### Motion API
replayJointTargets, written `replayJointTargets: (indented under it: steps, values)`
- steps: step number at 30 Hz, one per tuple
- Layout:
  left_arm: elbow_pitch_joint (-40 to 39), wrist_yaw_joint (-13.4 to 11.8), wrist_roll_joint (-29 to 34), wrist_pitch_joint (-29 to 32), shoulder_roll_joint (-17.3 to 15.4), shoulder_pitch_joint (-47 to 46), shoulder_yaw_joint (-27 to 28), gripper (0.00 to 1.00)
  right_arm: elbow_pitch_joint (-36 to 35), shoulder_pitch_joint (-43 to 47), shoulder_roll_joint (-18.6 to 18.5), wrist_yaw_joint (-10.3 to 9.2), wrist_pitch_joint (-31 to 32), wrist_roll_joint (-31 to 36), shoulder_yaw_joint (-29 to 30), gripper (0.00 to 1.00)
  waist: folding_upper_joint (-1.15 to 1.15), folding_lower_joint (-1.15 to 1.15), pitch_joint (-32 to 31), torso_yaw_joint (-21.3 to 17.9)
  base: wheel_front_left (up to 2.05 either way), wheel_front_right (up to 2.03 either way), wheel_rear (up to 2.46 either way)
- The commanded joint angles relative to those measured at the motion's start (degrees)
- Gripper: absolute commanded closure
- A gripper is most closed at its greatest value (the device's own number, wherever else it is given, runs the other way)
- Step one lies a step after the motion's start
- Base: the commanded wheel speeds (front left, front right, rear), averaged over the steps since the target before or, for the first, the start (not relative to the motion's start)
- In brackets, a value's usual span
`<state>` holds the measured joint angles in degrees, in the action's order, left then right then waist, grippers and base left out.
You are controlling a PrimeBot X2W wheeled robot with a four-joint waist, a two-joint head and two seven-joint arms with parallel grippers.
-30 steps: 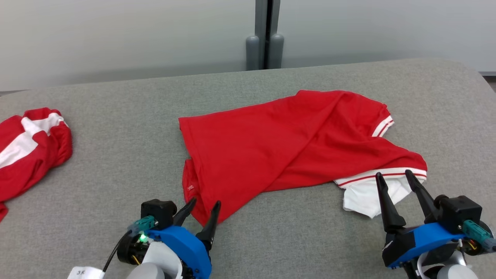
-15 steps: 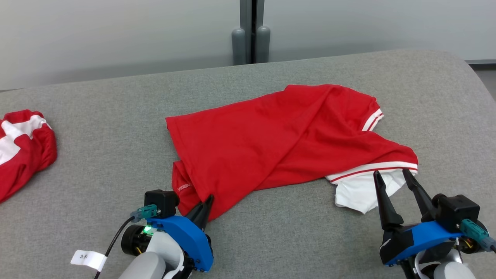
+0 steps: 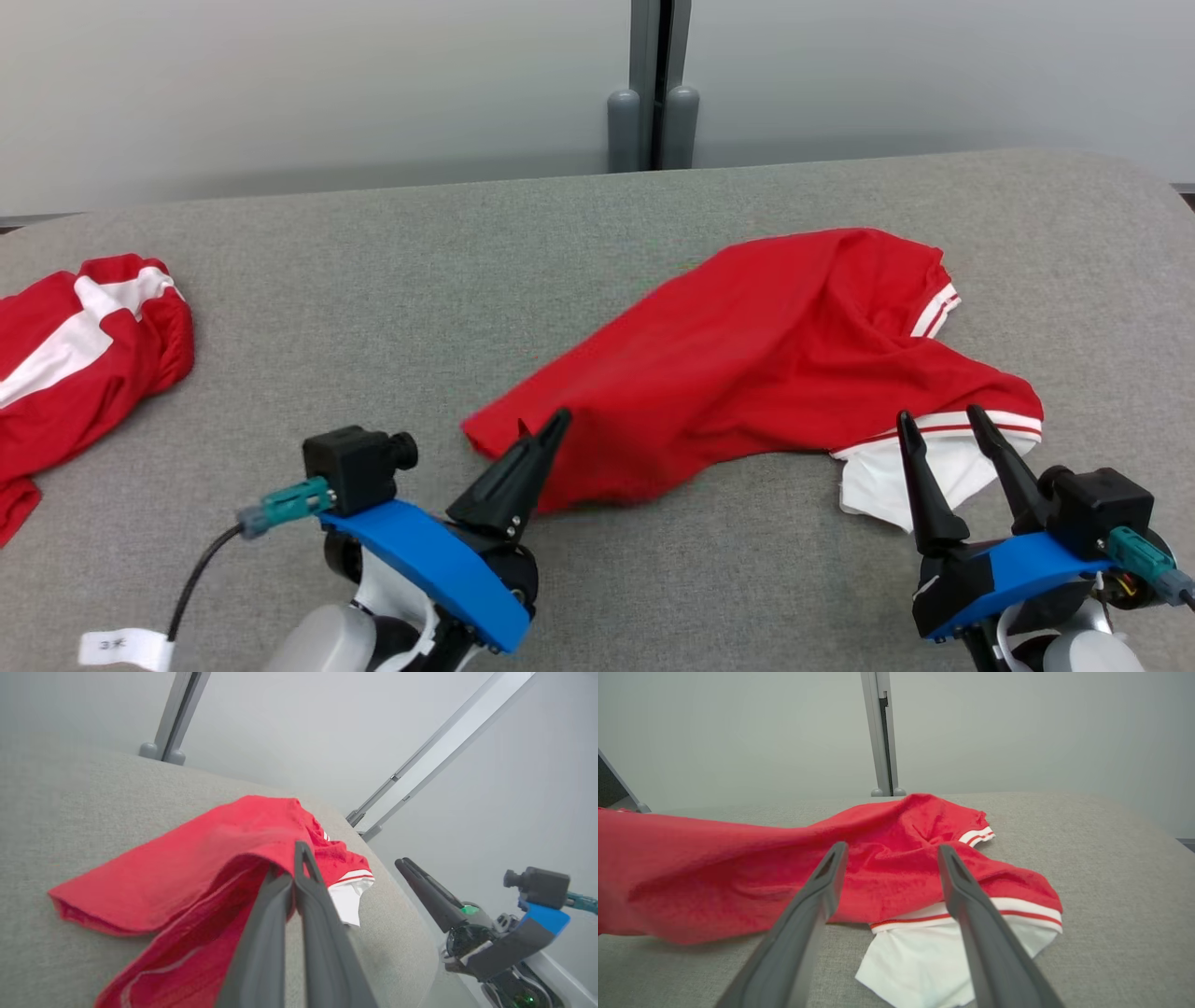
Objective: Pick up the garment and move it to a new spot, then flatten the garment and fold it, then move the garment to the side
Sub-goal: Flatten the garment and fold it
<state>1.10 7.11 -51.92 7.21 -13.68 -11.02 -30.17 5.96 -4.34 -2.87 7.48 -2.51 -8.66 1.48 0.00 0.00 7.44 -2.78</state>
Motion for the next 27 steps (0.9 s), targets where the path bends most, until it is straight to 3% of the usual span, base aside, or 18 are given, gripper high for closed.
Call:
replayJointTargets:
  steps: [1,4,6,10,15,20,21,22,23,27]
  values:
    - [-2.48,-0.73,0.03,0.23,-1.40,0.11,1.30,1.00,-0.42,0.44,-0.03,0.03,0.22,-0.07,-0.15,0.00,0.00,0.00,0.10,0.20,0.00,0.00,0.00]
    - [-4.89,-1.75,-0.01,1.19,-3.58,-0.94,3.15,1.00,-0.67,0.21,-0.04,0.02,0.27,-0.24,-0.55,0.00,0.00,0.00,0.50,0.29,0.00,0.00,0.00]
    - [-3.02,-3.04,2.69,1.93,-6.44,-2.26,3.99,1.00,-0.65,-0.39,-0.03,0.03,0.20,-0.48,-1.26,0.00,0.00,0.00,1.03,-0.17,0.00,0.00,0.00]
    - [2.98,-5.08,7.77,1.10,-8.77,-5.85,4.32,1.00,-0.40,-1.42,-0.04,0.02,-0.12,-0.82,-2.29,0.00,0.00,0.00,2.31,-1.39,0.00,0.00,0.00]
    - [11.33,-7.21,12.29,-2.29,-8.93,-10.86,5.02,1.00,-0.54,-2.74,-0.05,0.02,-0.17,-0.82,-2.77,0.00,0.00,0.00,4.60,-2.98,0.00,0.00,0.00]
    - [17.53,-7.36,13.15,-3.77,-8.35,-14.69,5.64,1.00,-0.37,-3.32,-0.04,0.03,-0.45,-0.99,-3.12,0.00,0.00,0.00,5.90,-3.97,0.00,0.00,0.00]
    - [19.00,-7.50,13.60,-4.12,-8.38,-15.44,5.64,0.95,-0.33,-3.64,-0.04,0.02,-0.49,-1.03,-3.27,0.00,0.00,0.00,6.22,-4.21,0.00,0.00,0.00]
    - [20.42,-7.49,13.95,-4.85,-8.35,-16.24,5.57,0.35,-0.26,-3.87,-0.04,0.03,-0.60,-1.07,-3.38,0.00,0.00,0.00,6.43,-4.39,0.00,0.00,0.00]
    - [21.67,-7.54,14.21,-5.47,-8.23,-16.94,5.65,0.00,-0.22,-4.00,-0.03,0.03,-0.61,-1.07,-3.60,0.00,0.00,0.00,6.60,-4.57,0.00,0.00,0.00]
    - [25.93,-6.96,15.44,-8.71,-7.72,-19.06,5.50,0.00,0.14,-4.42,-0.04,0.02,-0.59,-1.33,-3.87,0.00,0.00,0.00,6.82,-4.80,0.00,0.00,0.00]
